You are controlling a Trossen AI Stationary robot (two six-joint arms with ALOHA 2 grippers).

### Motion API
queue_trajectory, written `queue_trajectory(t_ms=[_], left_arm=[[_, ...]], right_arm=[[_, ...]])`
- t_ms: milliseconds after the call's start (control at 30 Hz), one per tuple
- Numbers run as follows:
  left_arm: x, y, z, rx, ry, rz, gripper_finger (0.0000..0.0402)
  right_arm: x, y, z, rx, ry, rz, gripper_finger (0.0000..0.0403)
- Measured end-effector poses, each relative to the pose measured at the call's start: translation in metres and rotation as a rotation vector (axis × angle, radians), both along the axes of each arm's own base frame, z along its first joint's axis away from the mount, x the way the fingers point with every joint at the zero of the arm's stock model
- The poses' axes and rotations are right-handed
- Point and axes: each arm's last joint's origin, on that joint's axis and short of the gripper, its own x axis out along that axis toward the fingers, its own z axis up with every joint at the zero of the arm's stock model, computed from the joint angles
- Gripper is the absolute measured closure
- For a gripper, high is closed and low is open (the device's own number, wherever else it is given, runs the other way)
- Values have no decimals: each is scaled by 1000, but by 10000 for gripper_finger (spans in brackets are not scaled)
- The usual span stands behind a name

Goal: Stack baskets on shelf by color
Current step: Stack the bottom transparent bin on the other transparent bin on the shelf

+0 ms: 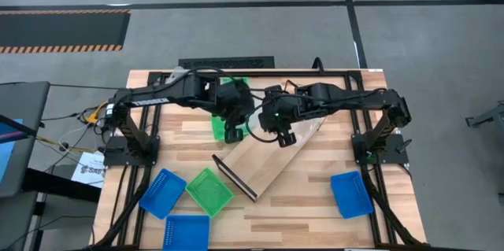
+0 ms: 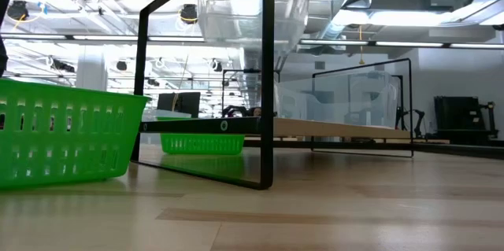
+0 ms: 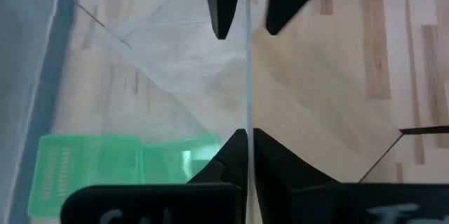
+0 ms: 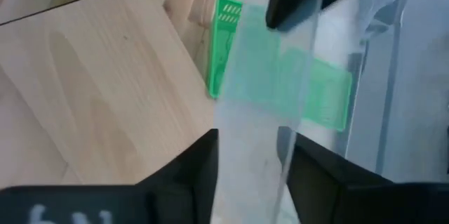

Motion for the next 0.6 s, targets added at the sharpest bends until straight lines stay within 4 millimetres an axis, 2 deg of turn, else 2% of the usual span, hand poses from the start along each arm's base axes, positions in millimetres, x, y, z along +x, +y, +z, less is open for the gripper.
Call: queue_trajectory(t_ms=[333, 500, 600], left_arm=[[0, 0, 0, -4, 5, -16, 401], [0, 0, 0, 8, 3, -19, 399], [0, -2, 1, 21, -1, -64, 381]], right_arm=[[0, 0, 0, -2, 1, 1, 389], [0, 0, 0, -13, -4, -23, 396], [-1, -1, 0, -8, 2, -35, 397]])
